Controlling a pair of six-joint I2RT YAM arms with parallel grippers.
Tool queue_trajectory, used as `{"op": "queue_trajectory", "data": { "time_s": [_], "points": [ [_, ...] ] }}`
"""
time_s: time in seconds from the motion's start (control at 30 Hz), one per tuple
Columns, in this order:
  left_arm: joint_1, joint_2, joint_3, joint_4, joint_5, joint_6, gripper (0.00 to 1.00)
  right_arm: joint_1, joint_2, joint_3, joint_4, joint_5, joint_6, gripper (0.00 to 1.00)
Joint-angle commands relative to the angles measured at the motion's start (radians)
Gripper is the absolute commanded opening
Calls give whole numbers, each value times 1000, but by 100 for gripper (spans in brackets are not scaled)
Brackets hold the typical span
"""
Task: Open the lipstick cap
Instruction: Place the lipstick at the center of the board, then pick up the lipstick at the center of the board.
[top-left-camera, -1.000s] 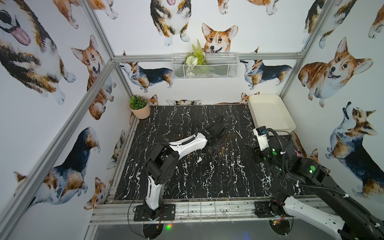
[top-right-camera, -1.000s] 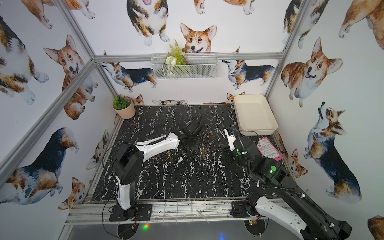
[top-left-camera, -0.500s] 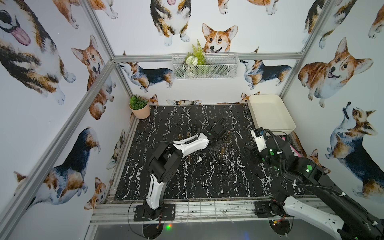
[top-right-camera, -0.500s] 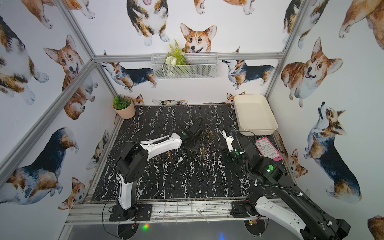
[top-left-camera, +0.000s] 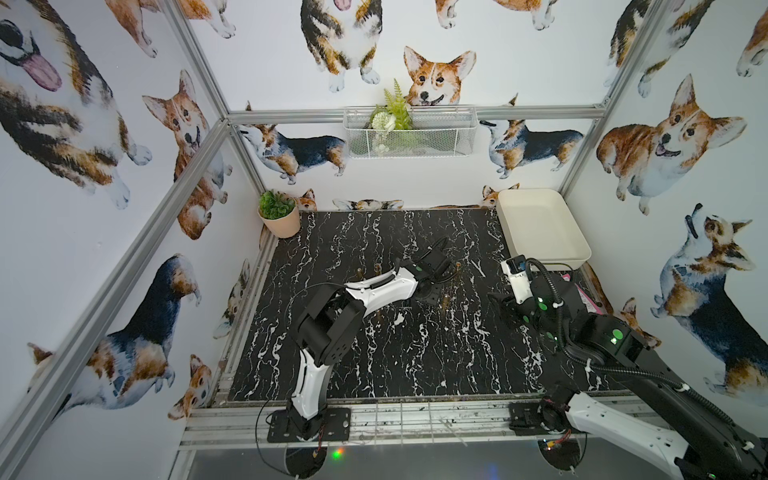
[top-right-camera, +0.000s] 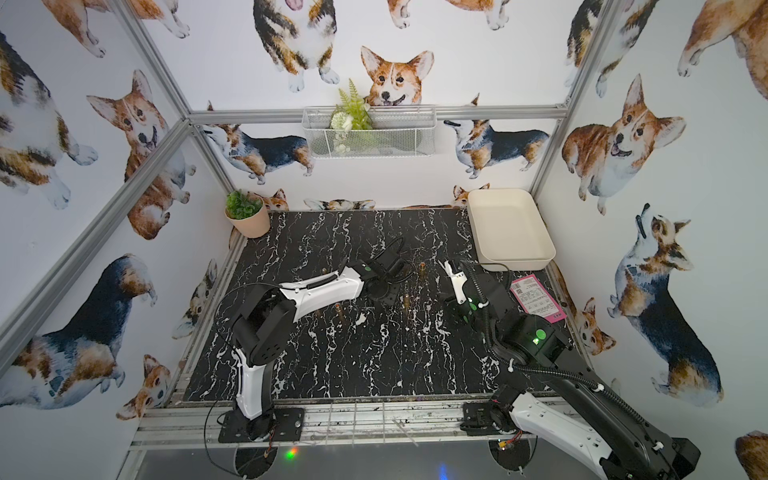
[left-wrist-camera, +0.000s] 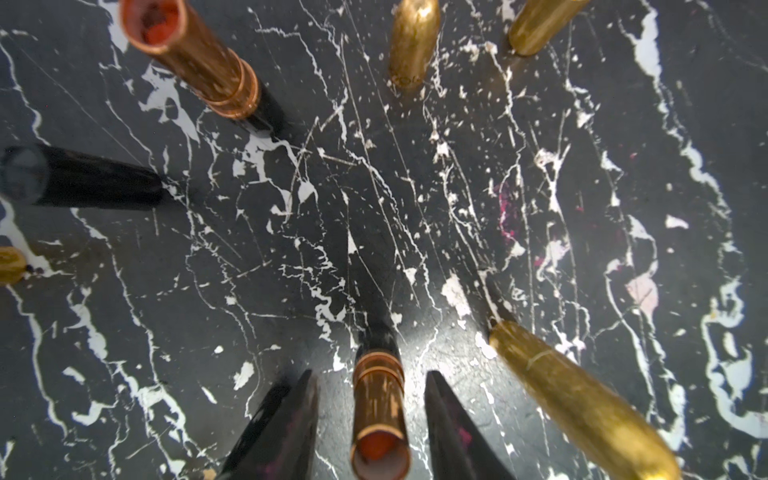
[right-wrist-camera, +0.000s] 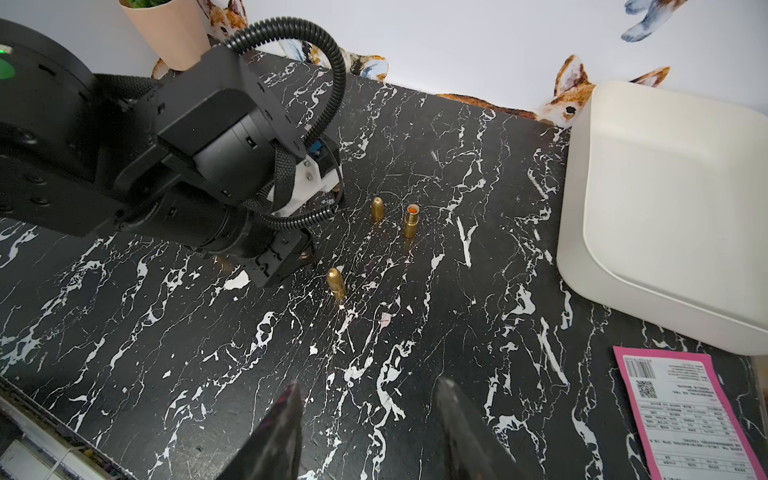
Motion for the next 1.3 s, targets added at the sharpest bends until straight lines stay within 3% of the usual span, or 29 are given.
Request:
{"op": "queue_trajectory", "data": {
  "time_s": [0.0, 0.2, 0.33, 0.43, 0.57, 0.73, 1.07, 1.27],
  "points": [
    [4, -9, 20, -19, -15, -7, 47, -1, 2, 0, 17, 2, -2, 54],
    [14, -60, 70, -93, -23, -16, 53, -2, -3, 11, 12, 6, -3, 55],
    [18, -69, 179, -244, -73, -28, 53, -1, -1, 15, 21, -1, -1, 55],
    [16, -74, 254, -288, 34, -1, 53, -4, 5, 29, 14, 10, -3, 54],
    [-1, 24, 443, -436, 162, 19, 51, -8, -9, 54, -2, -8, 1, 54],
    [-54, 144, 602, -543, 178, 16, 50, -11, -23, 48, -37, -1, 11, 53],
    [-72, 214, 608, -589, 133, -35, 51, -14, -58, 13, -48, 1, 25, 53],
    [-71, 273, 654, -601, 163, -18, 51, -14, -49, 1, -28, -7, 24, 53]
  ]
}}
